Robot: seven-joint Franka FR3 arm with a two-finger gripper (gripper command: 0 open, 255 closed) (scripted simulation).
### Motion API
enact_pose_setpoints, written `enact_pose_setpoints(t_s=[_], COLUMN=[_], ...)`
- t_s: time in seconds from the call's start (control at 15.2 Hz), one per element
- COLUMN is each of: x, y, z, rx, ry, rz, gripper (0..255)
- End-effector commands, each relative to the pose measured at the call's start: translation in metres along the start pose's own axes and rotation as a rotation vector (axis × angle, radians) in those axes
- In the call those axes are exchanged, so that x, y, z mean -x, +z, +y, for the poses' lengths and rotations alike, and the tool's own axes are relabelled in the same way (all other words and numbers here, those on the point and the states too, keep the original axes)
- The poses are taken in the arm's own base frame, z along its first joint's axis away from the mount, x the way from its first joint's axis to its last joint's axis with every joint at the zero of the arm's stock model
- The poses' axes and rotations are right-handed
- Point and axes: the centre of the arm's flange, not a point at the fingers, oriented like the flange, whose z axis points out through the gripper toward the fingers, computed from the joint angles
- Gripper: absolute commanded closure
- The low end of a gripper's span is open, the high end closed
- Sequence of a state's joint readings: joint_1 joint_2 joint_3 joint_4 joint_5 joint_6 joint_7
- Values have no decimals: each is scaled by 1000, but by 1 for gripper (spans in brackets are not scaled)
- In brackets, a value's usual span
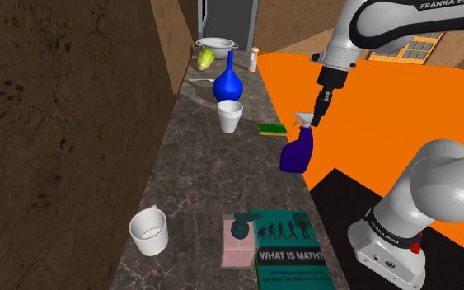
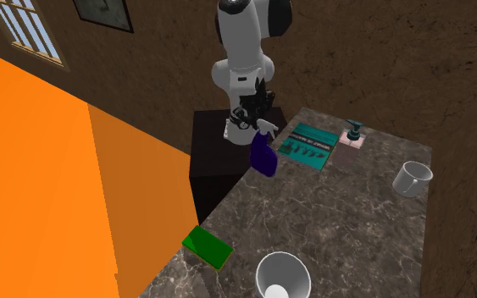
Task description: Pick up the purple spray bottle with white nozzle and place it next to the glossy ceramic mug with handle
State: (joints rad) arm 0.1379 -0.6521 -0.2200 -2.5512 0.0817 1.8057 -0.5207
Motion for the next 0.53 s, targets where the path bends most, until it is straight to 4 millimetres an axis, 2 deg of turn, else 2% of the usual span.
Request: enact_pose_setpoints(t_s=[0.0, 0.46], x=[0, 0], y=[-11, -47], z=[-2, -11], rx=[0, 0], ry=[0, 0], rz=[0, 0], gripper=[255, 255])
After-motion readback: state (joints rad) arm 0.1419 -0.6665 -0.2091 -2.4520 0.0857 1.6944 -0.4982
